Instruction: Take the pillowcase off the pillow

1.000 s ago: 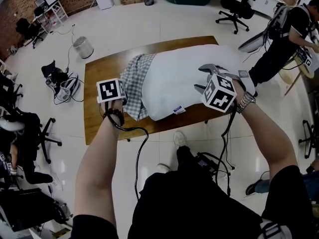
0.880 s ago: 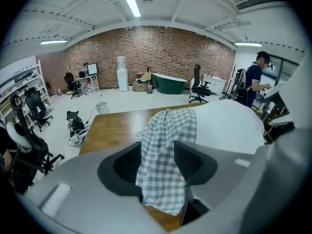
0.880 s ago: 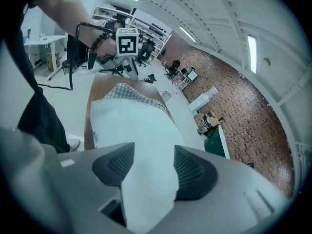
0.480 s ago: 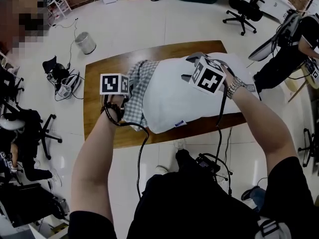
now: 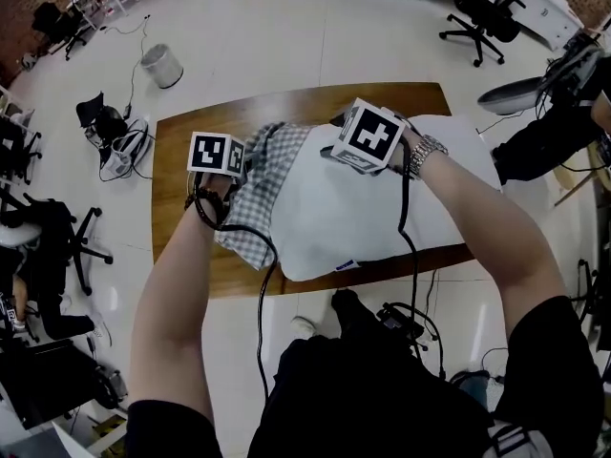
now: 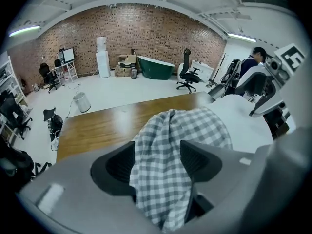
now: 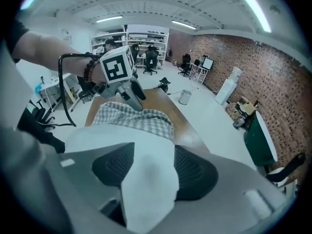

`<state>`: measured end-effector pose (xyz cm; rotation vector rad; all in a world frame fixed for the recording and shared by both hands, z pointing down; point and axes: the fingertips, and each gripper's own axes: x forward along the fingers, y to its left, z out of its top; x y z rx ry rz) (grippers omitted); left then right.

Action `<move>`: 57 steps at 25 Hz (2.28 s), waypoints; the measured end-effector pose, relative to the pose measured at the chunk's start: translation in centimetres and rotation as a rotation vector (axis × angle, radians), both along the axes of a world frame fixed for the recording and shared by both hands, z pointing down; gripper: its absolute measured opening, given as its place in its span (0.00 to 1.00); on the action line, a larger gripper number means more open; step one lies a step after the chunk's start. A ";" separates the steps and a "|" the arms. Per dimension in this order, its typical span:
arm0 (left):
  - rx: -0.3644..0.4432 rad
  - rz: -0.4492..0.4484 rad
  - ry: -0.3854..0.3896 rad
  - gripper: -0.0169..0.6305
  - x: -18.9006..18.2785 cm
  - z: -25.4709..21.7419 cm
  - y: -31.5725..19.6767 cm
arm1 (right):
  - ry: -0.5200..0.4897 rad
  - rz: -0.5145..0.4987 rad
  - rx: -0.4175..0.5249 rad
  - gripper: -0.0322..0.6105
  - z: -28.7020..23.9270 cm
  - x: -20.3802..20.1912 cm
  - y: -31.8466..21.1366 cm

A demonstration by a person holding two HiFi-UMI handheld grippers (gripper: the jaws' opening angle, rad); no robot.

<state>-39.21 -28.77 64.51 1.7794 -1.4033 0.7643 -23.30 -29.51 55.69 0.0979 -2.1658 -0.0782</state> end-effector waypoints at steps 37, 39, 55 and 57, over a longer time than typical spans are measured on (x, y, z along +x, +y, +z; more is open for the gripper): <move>-0.199 -0.132 -0.156 0.06 -17.0 8.5 -6.3 | 0.251 -0.222 -0.068 0.13 4.7 3.0 -10.0; -0.187 -0.157 -0.168 0.06 -18.4 7.9 -5.9 | 0.241 -0.209 -0.058 0.13 4.5 3.6 -10.6; -0.021 -0.132 -0.214 0.37 -17.6 3.4 -4.7 | 0.065 -0.065 0.055 0.39 1.3 4.1 -11.1; 0.016 -0.113 -0.220 0.37 -16.5 2.3 -4.2 | 0.061 -0.055 0.060 0.39 0.4 4.2 -9.5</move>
